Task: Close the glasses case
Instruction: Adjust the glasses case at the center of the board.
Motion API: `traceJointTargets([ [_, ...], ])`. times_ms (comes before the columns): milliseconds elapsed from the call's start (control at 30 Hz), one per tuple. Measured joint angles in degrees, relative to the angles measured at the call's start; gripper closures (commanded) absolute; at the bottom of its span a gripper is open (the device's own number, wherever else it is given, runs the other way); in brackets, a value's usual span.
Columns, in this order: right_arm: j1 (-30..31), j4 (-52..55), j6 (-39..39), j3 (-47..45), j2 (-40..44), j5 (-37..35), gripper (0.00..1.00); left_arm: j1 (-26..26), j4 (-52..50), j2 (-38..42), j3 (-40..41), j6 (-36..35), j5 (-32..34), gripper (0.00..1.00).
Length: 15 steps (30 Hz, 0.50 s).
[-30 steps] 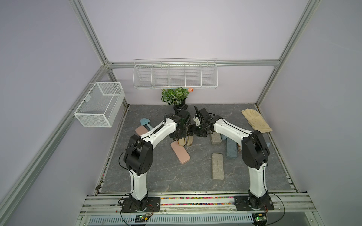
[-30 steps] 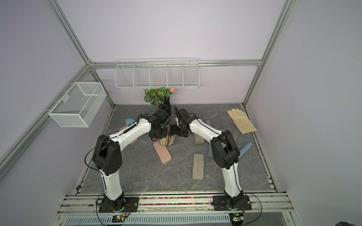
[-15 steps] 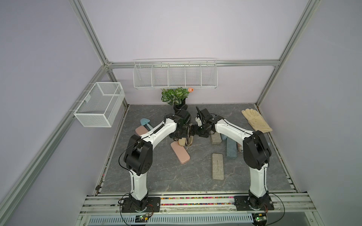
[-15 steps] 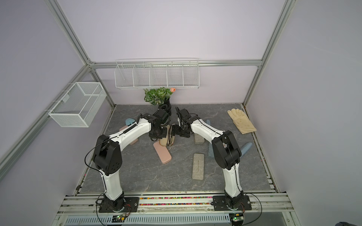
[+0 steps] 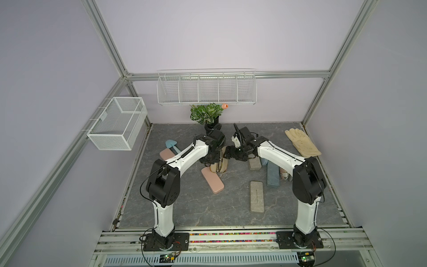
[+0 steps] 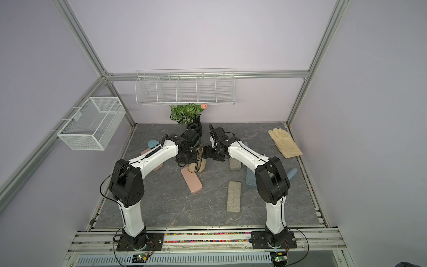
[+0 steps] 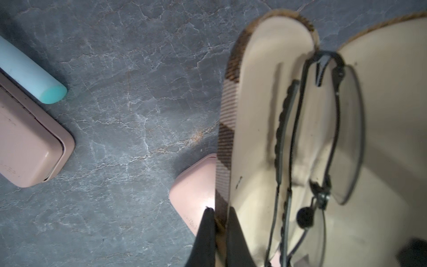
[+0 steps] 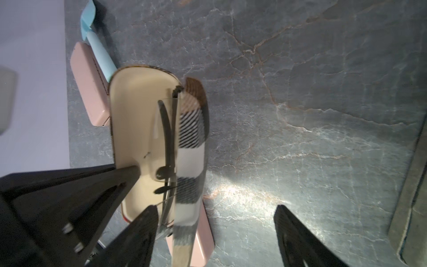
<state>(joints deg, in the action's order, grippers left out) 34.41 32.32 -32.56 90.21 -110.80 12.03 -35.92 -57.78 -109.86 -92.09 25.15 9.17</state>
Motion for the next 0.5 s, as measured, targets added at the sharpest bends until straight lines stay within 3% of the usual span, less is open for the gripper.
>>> traceJointTargets([
  [233,-0.09,-0.44,0.07,-1.22,1.20,0.90,0.20,0.00,-1.22,-0.48,-0.26,0.02,1.03,0.94],
  [500,-0.09,-0.74,0.26,-3.58,1.29,1.05,0.22,-0.37,-6.36,-2.86,-6.12,0.04,6.14,0.94],
])
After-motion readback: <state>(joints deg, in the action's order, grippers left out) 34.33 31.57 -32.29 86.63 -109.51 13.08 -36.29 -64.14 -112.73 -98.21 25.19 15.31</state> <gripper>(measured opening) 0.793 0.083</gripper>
